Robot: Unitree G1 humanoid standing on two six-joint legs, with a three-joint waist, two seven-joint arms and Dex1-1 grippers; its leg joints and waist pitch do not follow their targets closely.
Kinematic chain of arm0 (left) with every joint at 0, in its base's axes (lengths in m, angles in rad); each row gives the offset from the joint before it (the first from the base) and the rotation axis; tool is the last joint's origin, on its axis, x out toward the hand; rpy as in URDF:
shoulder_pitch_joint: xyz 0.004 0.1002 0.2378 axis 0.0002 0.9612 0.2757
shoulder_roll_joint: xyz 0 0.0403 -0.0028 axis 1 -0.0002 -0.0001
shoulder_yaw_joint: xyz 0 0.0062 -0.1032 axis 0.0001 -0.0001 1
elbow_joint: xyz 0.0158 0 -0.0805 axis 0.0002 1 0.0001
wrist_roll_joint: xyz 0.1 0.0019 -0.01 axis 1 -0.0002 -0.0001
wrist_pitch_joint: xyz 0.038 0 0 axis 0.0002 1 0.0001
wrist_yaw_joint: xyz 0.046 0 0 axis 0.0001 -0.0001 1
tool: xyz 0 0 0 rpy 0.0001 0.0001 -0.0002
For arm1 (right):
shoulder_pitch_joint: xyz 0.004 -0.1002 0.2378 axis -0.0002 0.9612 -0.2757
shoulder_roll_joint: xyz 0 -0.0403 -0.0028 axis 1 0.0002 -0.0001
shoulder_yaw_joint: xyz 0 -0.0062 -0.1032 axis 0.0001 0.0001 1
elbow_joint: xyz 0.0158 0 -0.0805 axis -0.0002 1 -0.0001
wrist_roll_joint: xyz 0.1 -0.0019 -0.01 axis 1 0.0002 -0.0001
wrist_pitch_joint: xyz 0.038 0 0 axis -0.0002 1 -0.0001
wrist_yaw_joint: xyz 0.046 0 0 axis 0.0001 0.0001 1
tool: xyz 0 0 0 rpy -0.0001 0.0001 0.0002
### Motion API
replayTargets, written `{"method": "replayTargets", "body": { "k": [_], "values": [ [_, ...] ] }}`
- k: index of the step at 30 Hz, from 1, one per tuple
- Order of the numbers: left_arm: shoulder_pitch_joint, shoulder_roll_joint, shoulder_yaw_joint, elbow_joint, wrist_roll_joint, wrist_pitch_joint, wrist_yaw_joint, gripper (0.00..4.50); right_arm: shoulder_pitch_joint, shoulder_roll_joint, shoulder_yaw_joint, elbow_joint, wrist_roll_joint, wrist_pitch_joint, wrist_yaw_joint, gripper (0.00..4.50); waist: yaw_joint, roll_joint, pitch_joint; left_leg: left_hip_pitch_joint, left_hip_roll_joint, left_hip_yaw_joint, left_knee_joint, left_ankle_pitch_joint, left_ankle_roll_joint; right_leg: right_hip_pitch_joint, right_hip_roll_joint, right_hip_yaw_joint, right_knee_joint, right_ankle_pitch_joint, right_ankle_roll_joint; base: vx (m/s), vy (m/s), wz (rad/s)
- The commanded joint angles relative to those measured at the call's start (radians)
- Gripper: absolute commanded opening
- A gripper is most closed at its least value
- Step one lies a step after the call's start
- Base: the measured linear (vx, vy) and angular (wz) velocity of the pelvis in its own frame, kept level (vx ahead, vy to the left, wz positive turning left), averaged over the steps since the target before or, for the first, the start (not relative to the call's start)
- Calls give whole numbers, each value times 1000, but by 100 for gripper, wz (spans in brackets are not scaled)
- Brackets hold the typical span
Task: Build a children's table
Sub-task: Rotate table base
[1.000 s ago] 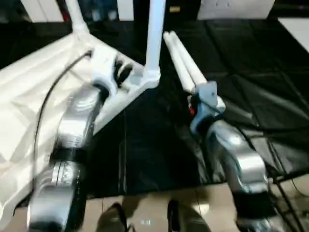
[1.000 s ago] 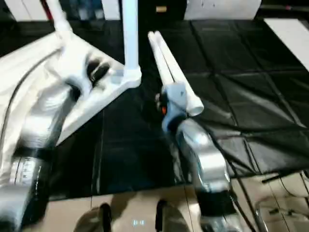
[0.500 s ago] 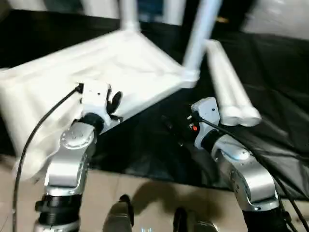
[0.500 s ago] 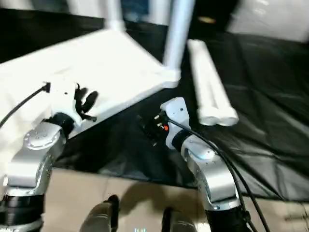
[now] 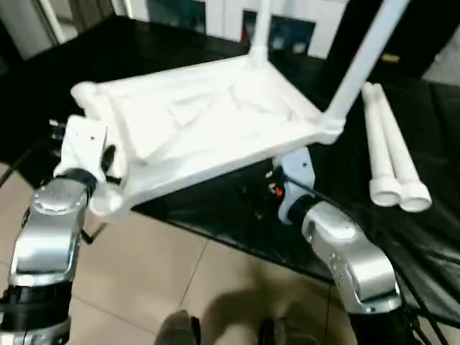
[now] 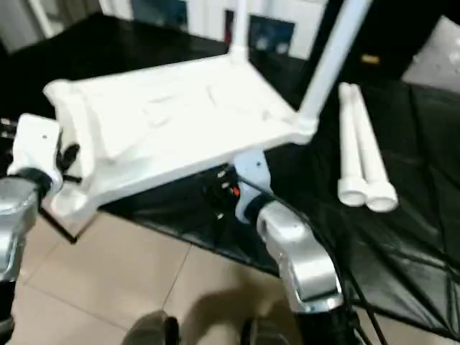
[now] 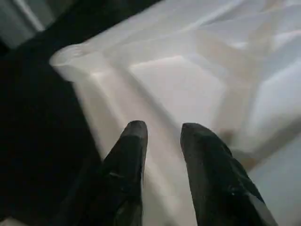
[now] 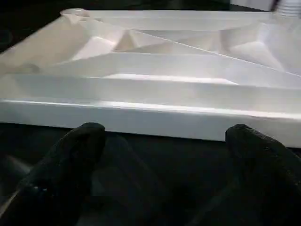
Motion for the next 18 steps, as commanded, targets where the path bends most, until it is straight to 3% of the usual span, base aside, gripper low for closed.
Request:
{"method": "replayTargets", "body": {
  "k": [1,2,3,5,14,18],
  "values": [
    [5,19,-16,17,-3,9,-23,141,-7,-1,-8,3,1,11,-8,450,-5,13,-99,1,49,0,-101,-144,2,44,-61,55,-72,-166,-204,19,-59,1],
    [2,34,-23,34,7,12,-24,141,-12,-4,-6,7,-1,18,-10,450,-7,6,-99,-3,50,3,-102,-128,7,47,-60,55,-71,-143,-205,19,-59,1],
    [-2,38,-20,43,9,29,-22,141,-15,-8,-2,9,-6,19,-9,450,-6,5,-107,-4,49,7,-100,-78,17,50,-58,55,-65,-83,-212,21,-52,-4],
    [-11,54,-17,58,18,58,-24,141,-18,-13,2,12,-10,17,-10,450,-9,10,-105,-6,51,12,-101,-44,24,47,-52,53,-61,-32,-232,0,0,0],
    [-56,108,1,78,41,21,7,141,-16,-24,4,14,-14,20,-14,450,-7,10,-91,9,63,27,-115,-186,-16,32,-44,57,-79,-216,-220,0,0,0],
    [-56,117,-6,100,33,44,-16,141,-24,-25,10,32,-24,28,-19,450,-8,9,-90,9,65,31,-117,-186,-26,28,-42,58,-77,-210,-215,0,0,0]
  ]
}}
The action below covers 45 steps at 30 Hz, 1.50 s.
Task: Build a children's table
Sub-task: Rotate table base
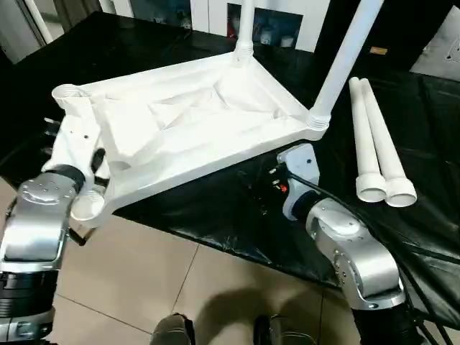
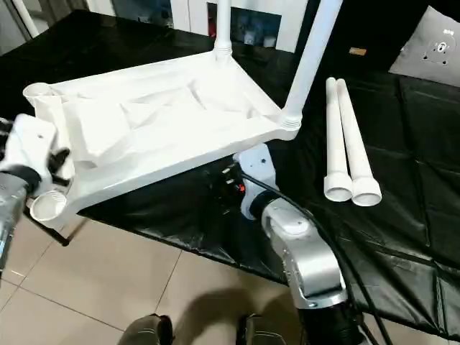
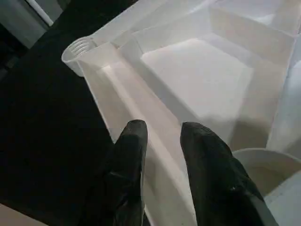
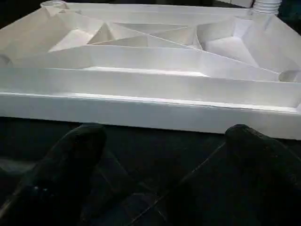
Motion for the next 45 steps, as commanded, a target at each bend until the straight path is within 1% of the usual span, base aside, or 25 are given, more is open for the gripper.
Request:
{"method": "replayTargets", "body": {
  "k": [1,7,9,11,12,13,17,21,22,23,25,26,27,28,30,31,33,35,37,38,40,41,42,43,45],
  "values": [
    [-6,17,-11,35,-2,21,-23,141,-12,-3,10,31,-15,22,-11,450,-3,14,-83,9,33,1,-87,-211,-14,46,-59,55,-75,-210,-210,0,0,0],
    [-5,67,-58,135,31,6,-56,141,-60,5,16,104,-31,7,-25,450,-4,14,-86,5,29,2,-86,-170,-10,50,-59,56,-71,-166,-209,0,0,0],
    [-8,84,-81,140,25,14,-95,141,-70,8,16,124,-35,1,-30,450,-3,14,-87,8,32,3,-85,-158,-8,48,-60,57,-71,-148,-215,0,0,0],
    [-9,100,-104,133,11,23,-143,141,-80,10,15,141,-38,-4,-34,450,-2,14,-88,7,32,7,-85,-123,-2,51,-60,56,-68,-103,-234,0,0,0],
    [-7,112,-123,122,3,28,-177,141,-84,10,14,148,-40,-7,-35,450,-1,10,-88,8,33,8,-85,-118,0,50,-61,57,-68,-101,-235,0,0,0],
    [-6,123,-140,113,-4,32,-207,141,-88,10,13,154,-42,-9,-37,450,1,14,-89,9,34,9,-85,-110,3,49,-60,57,-65,-92,-240,0,0,0],
    [-2,168,-211,49,-64,46,-360,141,-103,5,7,168,-40,-9,-38,450,1,13,-87,12,36,11,-87,-107,2,48,-61,56,-63,-81,-252,0,0,0],
    [8,231,-300,-53,-139,60,-548,141,-110,-13,-15,232,-58,31,-63,450,4,12,-85,15,37,15,-90,-123,-9,47,-63,58,-64,-109,-256,0,0,0],
    [8,238,-313,-66,-149,63,-576,141,-113,-16,-18,250,-62,30,-66,450,3,15,-84,15,37,17,-90,-133,-13,46,-62,58,-65,-123,-257,0,0,0],
    [8,238,-313,-66,-149,63,-576,141,-113,-16,-18,250,-62,30,-66,450,3,14,-84,16,37,18,-90,-140,-16,45,-63,58,-67,-129,-257,0,0,0],
    [11,249,-337,-82,-153,55,-610,141,-121,-17,-25,280,-66,27,-76,450,0,11,-84,10,35,19,-90,-133,-18,51,-62,58,-65,-125,-251,0,0,0],
    [9,252,-356,-93,-159,53,-638,141,-132,-19,-31,313,-73,27,-91,450,0,14,-85,11,35,19,-89,-121,-16,51,-64,58,-64,-115,-251,0,0,0],
    [9,252,-356,-93,-159,53,-638,141,-132,-19,-31,313,-73,27,-91,450,0,14,-85,11,35,19,-89,-121,-16,51,-64,58,-64,-115,-251,0,0,0],
    [7,248,-371,-107,-173,55,-662,141,-146,-20,-38,346,-80,26,-105,450,-4,10,-86,11,35,22,-88,-121,-16,53,-63,59,-65,-119,-251,0,0,0],
    [3,249,-382,-118,-185,60,-682,141,-156,-21,-42,370,-83,24,-115,450,-6,10,-86,12,35,23,-88,-121,-16,52,-62,59,-64,-126,-252,0,0,0],
    [1,244,-404,-149,-219,70,-721,141,-187,-13,-57,432,-75,-7,-124,450,-7,10,-86,13,36,25,-87,-123,-15,51,-63,60,-64,-125,-254,0,0,0],
    [-1,244,-420,-160,-227,63,-742,141,-207,-5,-69,466,-64,-28,-122,450,-10,14,-83,12,36,25,-88,-143,-20,49,-62,60,-66,-145,-255,0,0,0],
    [-5,239,-435,-163,-226,51,-755,141,-232,3,-76,504,-53,-58,-113,450,-12,12,-84,13,36,27,-88,-147,-18,50,-61,61,-67,-143,-254,0,0,0],
    [-25,206,-448,-152,-230,40,-758,141,-276,7,-78,559,-50,-102,-108,450,-18,11,-86,13,35,28,-86,-140,-14,51,-60,62,-64,-132,-263,0,0,0],
    [-38,185,-450,-141,-234,36,-756,141,-298,9,-81,582,-49,-118,-108,450,-16,11,-87,15,35,31,-84,-131,-12,50,-60,63,-66,-126,-266,0,0,0],
    [-60,159,-462,-120,-227,23,-751,141,-332,14,-91,619,-50,-138,-115,450,-16,11,-87,12,33,33,-83,-126,-8,51,-59,63,-65,-118,-271,0,0,0],
    [-71,148,-468,-105,-218,9,-744,141,-345,13,-95,634,-52,-145,-120,450,-15,18,-87,10,34,30,-83,-123,-7,54,-60,63,-62,-106,-271,0,0,0],
    [-71,148,-468,-105,-218,9,-744,141,-345,13,-95,634,-52,-145,-120,450,-17,14,-87,11,33,32,-83,-126,-5,52,-58,62,-64,-107,-269,0,0,0],
    [-98,112,-469,-54,-198,-24,-713,141,-366,13,-108,655,-52,-157,-133,450,-18,11,-89,11,32,32,-82,-119,-2,54,-57,62,-63,-94,-271,0,0,0],
    [-117,85,-468,-17,-184,-47,-689,141,-381,13,-117,669,-52,-164,-141,450,-19,10,-89,11,30,34,-80,-125,0,55,-57,63,-66,-108,-273,0,0,0]
  ]
}}
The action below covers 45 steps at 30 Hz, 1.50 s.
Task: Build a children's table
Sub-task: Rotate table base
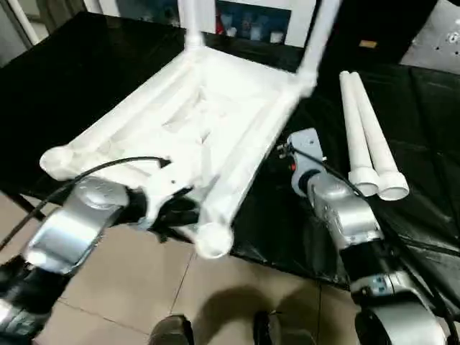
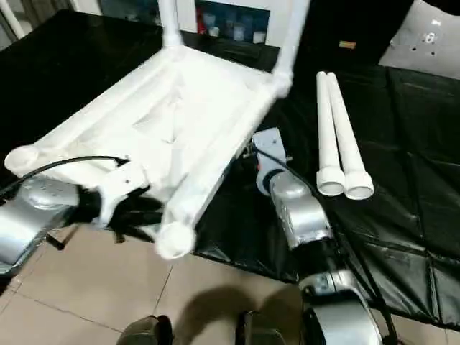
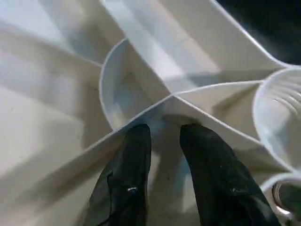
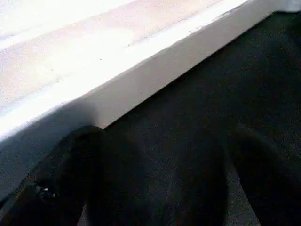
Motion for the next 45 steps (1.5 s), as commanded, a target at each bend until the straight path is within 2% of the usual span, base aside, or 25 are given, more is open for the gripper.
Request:
{"method": "replayTargets", "body": {
  "k": [1,5,7,9,13,16,20,24,25,26,29,32,33,34,35,36,37,38,39,40,41,42,43,44,45],
  "values": [
    [-37,-41,-16,49,21,-63,46,141,-37,12,-4,6,7,-38,-6,450,5,11,-91,10,30,4,-70,-123,3,69,-58,52,-65,-104,-266,0,0,0],
    [-116,-134,-5,179,41,-118,117,141,-53,-9,-19,27,-4,-80,-19,450,10,10,-94,14,29,7,-67,-114,10,67,-56,53,-67,-84,-267,0,0,0],
    [-156,-179,10,252,59,-140,176,141,-51,-23,-27,13,-8,-92,-25,450,12,8,-94,9,28,6,-68,-108,15,71,-56,52,-66,-74,-266,0,0,0],
    [-179,-201,20,296,69,-158,217,141,-47,-31,-40,-12,-1,-86,-26,450,15,14,-95,9,27,6,-66,-105,26,71,-55,51,-66,-57,-270,0,0,0],
    [-215,-254,66,371,72,-215,303,141,-10,-59,-85,-143,28,-30,-19,450,22,9,-95,6,27,5,-67,-112,36,75,-54,50,-71,-70,-254,0,0,0],
    [-192,-286,119,322,23,-280,282,157,45,-60,-103,-264,60,15,-1,450,25,10,-101,6,30,4,-67,-90,44,77,-56,49,-68,-52,-259,0,0,0],
    [-135,-307,166,199,-53,-239,281,186,131,-81,-74,-416,63,44,30,450,25,14,-106,6,34,6,-65,-85,59,76,-56,48,-66,-31,-281,0,0,0],
    [-89,-302,172,131,-62,-231,291,214,177,-86,-69,-501,78,70,43,450,23,17,-105,10,36,8,-66,-113,57,72,-54,49,-72,-80,-266,0,0,0],
    [-40,-320,198,80,-61,-234,334,221,226,-76,-73,-589,105,108,46,450,23,28,-110,12,37,7,-65,-121,53,75,-53,49,-71,-90,-260,0,0,0],
    [0,-355,233,47,-53,-241,404,241,261,-63,-75,-643,117,144,35,450,20,21,-108,7,39,8,-67,-127,54,75,-52,48,-76,-98,-254,0,0,0],
    [69,-418,288,-4,-43,-249,514,251,321,-41,-67,-707,127,167,23,450,16,17,-118,8,38,9,-64,-136,52,75,-51,48,-79,-134,-247,0,0,0],
    [174,-480,345,-69,-8,-247,672,255,413,-11,-52,-779,161,225,26,450,14,14,-117,6,37,8,-66,-175,45,70,-49,46,-90,-233,-199,0,0,0],
    [193,-494,361,-80,-18,-244,688,255,428,2,-61,-782,169,225,19,450,6,31,-120,53,37,54,-33,-211,-7,20,-8,85,-133,-316,-142,0,0,0],
    [211,-503,372,-92,-14,-241,708,255,444,11,-69,-788,170,228,7,450,21,17,-120,44,18,60,-33,-244,-56,29,0,109,-121,-386,-107,-22,7,-37],
    [235,-510,379,-106,-4,-245,726,273,466,35,-88,-793,186,221,-6,450,23,9,-120,32,13,66,-31,-254,-63,38,3,127,-120,-392,-88,-22,7,-37],
    [256,-508,375,-117,11,-258,735,273,487,42,-96,-796,177,200,-22,450,34,-1,-124,49,1,78,-9,-304,-43,23,7,173,-131,-454,-75,-17,19,-53],
    [265,-507,373,-122,17,-262,740,273,496,41,-97,-798,174,193,-22,450,38,3,-129,44,-5,74,6,-309,-20,34,-5,205,-134,-475,-77,-15,49,-43],
    [281,-497,359,-135,35,-278,739,273,503,44,-98,-802,170,179,-24,450,50,-9,-126,17,-17,47,43,-286,26,65,-39,283,-153,-527,-88,-15,49,-43],
    [286,-495,356,-140,38,-280,738,273,504,46,-99,-803,169,175,-26,450,55,-13,-124,-14,-22,8,61,-226,40,86,-45,322,-155,-564,-93,-14,116,-58],
    [297,-494,353,-154,41,-282,740,273,503,63,-110,-808,180,173,-39,450,47,1,-122,-3,-20,-4,21,-178,9,53,24,293,-142,-529,-74,-35,161,-67],
    [303,-496,354,-164,40,-283,745,273,500,82,-124,-811,191,177,-55,450,29,14,-121,16,-13,0,-9,-183,-22,21,71,253,-123,-480,-56,-35,161,-67],
    [310,-510,369,-180,20,-280,751,273,495,85,-120,-817,188,186,-65,450,10,26,-134,46,33,-39,-67,-250,-18,-1,84,145,-58,-278,-45,-46,154,-46],
    [323,-520,388,-211,-1,-265,758,273,504,74,-98,-829,178,205,-59,450,-19,59,-133,54,65,-49,-89,-321,-51,-5,61,109,-43,-162,-69,-53,141,-9],
    [332,-517,387,-225,0,-258,760,273,513,65,-89,-832,170,211,-55,450,-36,56,-125,44,66,-46,-96,-403,-55,13,41,84,-55,-137,-71,-53,141,-9],
    [338,-514,385,-233,2,-253,761,273,518,61,-87,-832,165,214,-56,450,-43,51,-124,42,57,-40,-94,-435,-48,19,32,78,-66,-143,-73,-53,126,4]
  ]
}}
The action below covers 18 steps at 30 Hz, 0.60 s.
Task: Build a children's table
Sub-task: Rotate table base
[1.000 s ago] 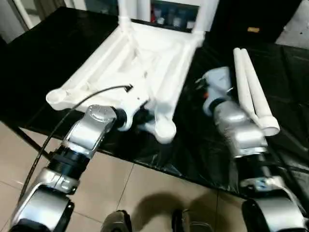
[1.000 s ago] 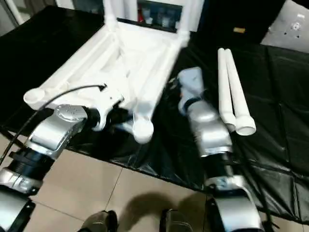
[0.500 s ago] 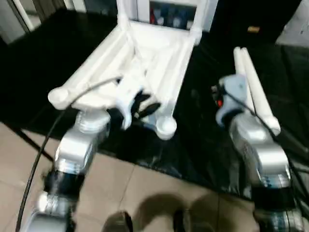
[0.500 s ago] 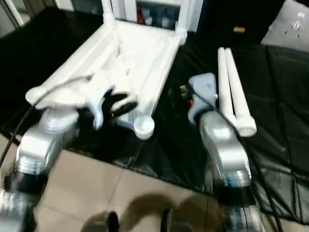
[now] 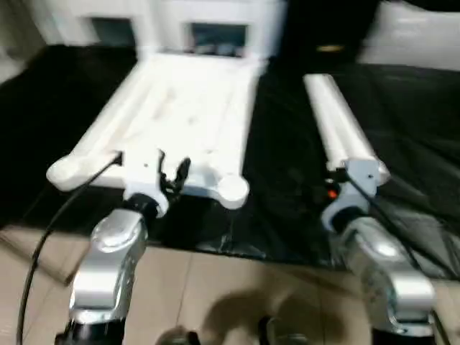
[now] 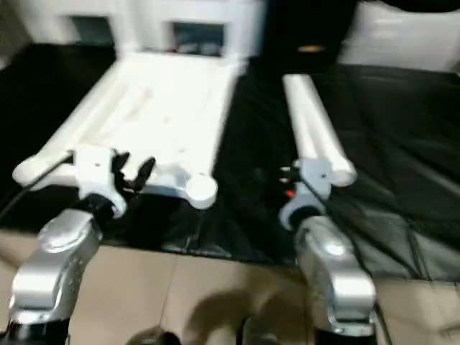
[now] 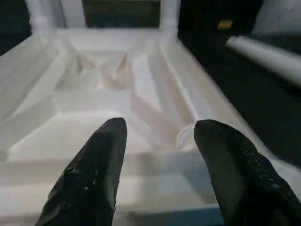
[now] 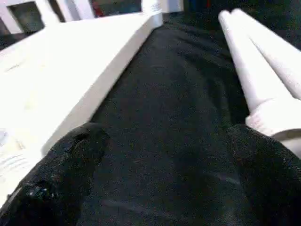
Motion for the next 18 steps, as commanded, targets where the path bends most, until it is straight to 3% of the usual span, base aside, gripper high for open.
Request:
{"method": "replayTargets", "body": {
  "k": [1,2,3,4,6,7,8,9,10,11,12,13,14,15,16,17,18],
  "values": [
    [21,5,7,-38,-5,22,14,273,12,-19,4,-13,-14,20,-5,450,-15,17,-65,34,69,-49,-153,-435,-81,31,-16,-50,-51,-242,-91,-38,68,2],
    [29,13,0,-41,9,29,17,273,15,-16,-1,-12,-9,18,-9,450,-17,11,-61,35,55,-38,-146,-468,-70,29,-24,-51,-70,-317,-84,-38,68,2],
    [36,17,-5,-41,19,24,18,273,14,-18,-4,-13,-17,29,-22,450,-16,-1,-65,37,36,-30,-128,-468,-52,29,-48,-46,-89,-475,-60,0,0,0],
    [42,16,-6,-42,18,18,16,273,10,-20,-6,-13,-23,37,-30,450,-15,-2,-68,38,30,-30,-121,-438,-43,25,-58,-44,-101,-578,-33,0,0,0],
    [48,13,-5,-46,16,18,16,273,4,-12,-13,-11,-16,41,-34,450,-17,-3,-70,33,31,-34,-121,-412,-38,29,-61,-51,-103,-599,-21,0,0,0],
    [54,8,-2,-60,8,19,18,273,-4,-6,-11,-7,-13,15,-24,450,-16,-6,-78,19,37,-38,-128,-376,-35,41,-67,-57,-98,-563,-19,0,0,0],
    [55,7,-1,-67,5,20,22,273,-2,-10,3,-9,-19,-19,-16,450,-16,-6,-78,20,38,-37,-128,-372,-34,38,-67,-56,-97,-552,-23,0,0,0],
    [54,4,3,-73,-1,22,24,273,0,-10,13,-11,-16,-53,-3,450,-18,-4,-77,31,38,-37,-126,-409,-35,34,-68,-59,-100,-584,-23,0,0,0],
    [54,-1,8,-83,-15,34,25,273,3,-22,30,-21,12,-56,41,450,-25,-10,-75,42,39,-39,-127,-468,-37,36,-65,-70,-103,-650,-13,0,0,0],
    [55,0,7,-88,-18,37,24,273,4,-22,32,-25,25,-48,50,450,-33,-3,-70,48,39,-45,-130,-520,-35,42,-64,-86,-110,-705,2,0,0,0],
    [56,2,6,-90,-18,36,22,273,4,-16,31,-25,27,-46,45,450,-40,0,-65,61,39,-47,-129,-562,-33,38,-60,-99,-118,-739,9,0,0,0],
    [57,4,4,-91,-17,34,20,273,4,-11,30,-25,28,-46,40,450,-57,9,-54,88,43,-53,-133,-664,-30,37,-44,-148,-141,-779,26,0,0,0],
    [57,4,3,-92,-16,38,19,273,-1,-16,33,-20,3,-27,12,450,-67,12,-46,111,51,-52,-144,-736,-28,36,-19,-194,-162,-755,31,0,0,0],
    [57,4,3,-92,-16,38,20,273,-2,-17,33,-19,-1,-24,7,450,-60,43,-39,20,116,-63,-250,-867,-25,158,-31,-200,62,-434,2,0,0,0],
    [60,6,0,-94,-15,44,16,273,-18,-24,34,-4,-22,74,-32,450,23,41,-34,-32,127,-8,-289,-936,-18,192,-29,-197,178,-229,-17,10,-52,4],
    [61,7,-1,-95,-15,46,15,273,-22,-23,30,0,-20,98,-39,450,38,46,-41,10,137,13,-273,-902,13,157,-32,-172,186,-233,-22,10,-52,4],
    [63,8,-1,-96,-15,48,13,273,-26,-19,25,4,-13,123,-43,450,14,-3,-66,103,112,3,-156,-755,-10,117,-73,-63,89,-666,17,100,-160,14]
  ]
}}
